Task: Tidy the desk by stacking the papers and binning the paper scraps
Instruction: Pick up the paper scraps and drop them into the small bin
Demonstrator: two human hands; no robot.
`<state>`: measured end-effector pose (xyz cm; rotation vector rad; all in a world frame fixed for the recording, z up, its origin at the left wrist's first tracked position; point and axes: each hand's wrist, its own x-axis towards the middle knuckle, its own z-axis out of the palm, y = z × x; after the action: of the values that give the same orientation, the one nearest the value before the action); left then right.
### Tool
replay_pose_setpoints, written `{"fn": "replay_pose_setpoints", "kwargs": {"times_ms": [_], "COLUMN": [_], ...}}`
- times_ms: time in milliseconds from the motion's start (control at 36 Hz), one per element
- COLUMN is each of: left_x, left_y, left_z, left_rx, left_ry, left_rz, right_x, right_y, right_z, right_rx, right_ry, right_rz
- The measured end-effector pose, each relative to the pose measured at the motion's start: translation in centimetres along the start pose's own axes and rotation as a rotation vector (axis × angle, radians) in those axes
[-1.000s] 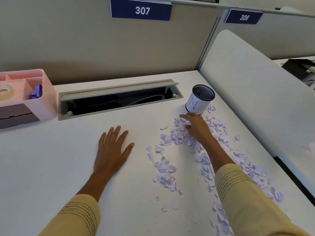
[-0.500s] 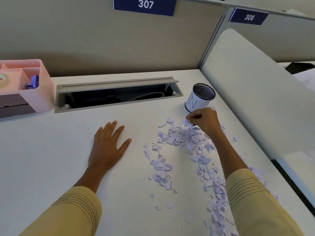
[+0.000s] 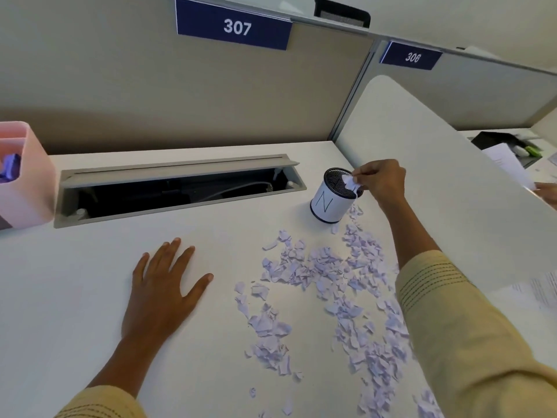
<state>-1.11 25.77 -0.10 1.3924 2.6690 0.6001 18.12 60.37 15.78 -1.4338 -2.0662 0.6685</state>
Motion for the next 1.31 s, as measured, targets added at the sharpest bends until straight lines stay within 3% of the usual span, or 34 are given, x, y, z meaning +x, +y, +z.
{"fn": "replay_pose_setpoints", "kwargs": {"times_ms": [111, 306, 389, 528, 750, 1111, 1306], "left_x": [0.0, -0.2, -0.2, -0.1, 0.0, 0.0, 0.0], "left_y": [0.1, 0.2, 0.2, 0.1, -0.1, -0.2, -0.2], "left_z": [-0.1, -0.3, -0.2, -0.2, -0.1, 0.1, 0.2], "left_rx": [-0.001, 0.011, 0.009, 0.009, -0.011, -0.026, -0.022], "left_ry": [0.013, 0.02, 0.012, 0.0, 0.009, 0.035, 0.039], "left_rz": [-0.001, 0.001, 0.0, -0.008, -0.007, -0.004, -0.007], "right_x": [-0.1, -4.1, -7.5, -11.4, -11.9, -6.9, -1.7], "right_y": [0.2, 0.2, 1.4, 4.7, 4.9, 1.2, -0.5], "right_z": [-0.1, -1.3, 0.1, 3.8, 6.0, 0.5, -1.4], "right_rx": [-0.042, 0.052, 0.062, -0.206, -0.183, -0.032, 0.01], "right_ry": [-0.041, 0.059, -0.088, -0.348, -0.435, -0.231, -0.078], "right_rz": [-0.034, -0.081, -0.081, 0.0, 0.135, -0.014, 0.023]}}
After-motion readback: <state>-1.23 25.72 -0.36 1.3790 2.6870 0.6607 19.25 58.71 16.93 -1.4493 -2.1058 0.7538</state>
